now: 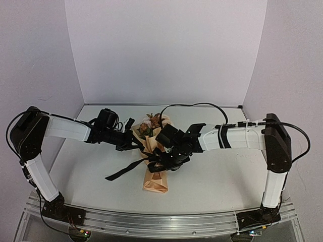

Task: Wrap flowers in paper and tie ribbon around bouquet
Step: Tie the half-tied ribbon around the folded bouquet.

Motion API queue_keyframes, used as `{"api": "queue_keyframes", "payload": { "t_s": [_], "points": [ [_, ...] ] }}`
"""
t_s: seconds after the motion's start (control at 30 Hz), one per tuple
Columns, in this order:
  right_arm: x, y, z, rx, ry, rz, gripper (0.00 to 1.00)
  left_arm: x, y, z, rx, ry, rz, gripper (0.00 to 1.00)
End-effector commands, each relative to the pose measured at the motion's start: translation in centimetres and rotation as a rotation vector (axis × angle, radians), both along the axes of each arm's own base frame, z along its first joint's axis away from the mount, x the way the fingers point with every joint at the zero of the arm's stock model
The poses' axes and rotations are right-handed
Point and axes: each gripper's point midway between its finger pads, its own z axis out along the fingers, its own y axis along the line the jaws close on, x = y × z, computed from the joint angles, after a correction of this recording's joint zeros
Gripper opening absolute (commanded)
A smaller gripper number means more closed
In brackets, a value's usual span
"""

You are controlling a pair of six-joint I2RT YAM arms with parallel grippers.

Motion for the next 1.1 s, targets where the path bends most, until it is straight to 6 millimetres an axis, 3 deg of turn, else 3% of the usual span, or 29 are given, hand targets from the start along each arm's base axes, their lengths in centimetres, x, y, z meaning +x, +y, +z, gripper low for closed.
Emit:
{"api": "queue_keyframes", "payload": {
  "t_s": [0.0, 0.27, 0.47, 0.67, 0.8, 1.07],
  "points": [
    [1.4, -0.6, 1.2, -0.042, -0.077, 0.014, 0.08, 0.2, 0.3, 1.7, -0.012, -0.052, 0.009, 0.00],
    [2.2, -0.9, 1.8, -0.056, -0.105, 0.038, 0.24, -0.5, -0.2, 1.6, -0.021, -0.037, 0.017, 0.00],
    [0.5, -0.8, 2.7, 0.046, -0.027, -0.009, 0.39, -0.5, -0.1, 1.3, -0.011, -0.031, 0.050, 0.00],
    [-0.9, -1.2, 3.0, 0.187, 0.053, -0.167, 0.50, -0.3, -0.1, 1.4, -0.007, -0.042, 0.066, 0.00],
    [-1.3, -1.4, 3.1, 0.270, 0.084, -0.263, 0.52, -0.2, 0.0, 1.4, -0.004, -0.045, 0.070, 0.00],
    [-2.2, -1.1, 1.2, 0.452, 0.174, -0.433, 0.52, -0.2, 0.0, 1.6, -0.003, -0.052, 0.070, 0.00]
  ]
}}
